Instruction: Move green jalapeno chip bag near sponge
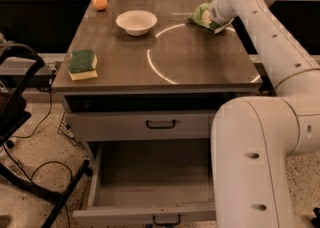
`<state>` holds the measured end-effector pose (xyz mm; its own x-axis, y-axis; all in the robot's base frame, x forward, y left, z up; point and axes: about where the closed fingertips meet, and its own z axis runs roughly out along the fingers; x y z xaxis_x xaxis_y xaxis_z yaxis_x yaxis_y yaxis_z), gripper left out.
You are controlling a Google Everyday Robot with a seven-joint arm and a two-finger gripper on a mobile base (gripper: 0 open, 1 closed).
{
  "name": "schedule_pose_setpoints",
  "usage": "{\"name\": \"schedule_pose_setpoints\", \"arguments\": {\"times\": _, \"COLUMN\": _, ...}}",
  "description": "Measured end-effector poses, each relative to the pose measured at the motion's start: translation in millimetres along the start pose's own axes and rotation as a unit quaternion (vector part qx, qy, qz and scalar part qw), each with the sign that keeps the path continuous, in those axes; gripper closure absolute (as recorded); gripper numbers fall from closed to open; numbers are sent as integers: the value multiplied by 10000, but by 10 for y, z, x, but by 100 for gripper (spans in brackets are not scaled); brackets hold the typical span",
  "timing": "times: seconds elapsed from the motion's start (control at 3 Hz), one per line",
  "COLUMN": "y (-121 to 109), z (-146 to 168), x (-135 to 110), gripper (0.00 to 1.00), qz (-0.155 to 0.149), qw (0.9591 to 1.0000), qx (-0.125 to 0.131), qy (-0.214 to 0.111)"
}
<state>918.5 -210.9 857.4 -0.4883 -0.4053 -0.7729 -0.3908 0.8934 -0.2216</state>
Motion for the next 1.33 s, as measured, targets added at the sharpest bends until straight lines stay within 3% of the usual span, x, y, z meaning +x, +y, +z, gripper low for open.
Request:
{"name": "schedule_pose_setpoints", "arguments": {"times": 0.33, "y": 43, "z": -525, "x": -196, "gripper": 100, "qz": -391, "qw": 9990, "qx": 215, "qy": -17}}
{"name": "schedule_pose_setpoints", "arguments": {"times": 1.0, "y": 53, "z": -626, "x": -227, "gripper": 100, "qz": -501, "qw": 9986, "qx": 166, "qy": -37}}
{"name": "schedule_pose_setpoints", "arguments": {"times": 1.33, "y": 217, "z": -1131, "x": -302, "gripper": 100, "qz": -783, "qw": 9962, "qx": -47, "qy": -381}}
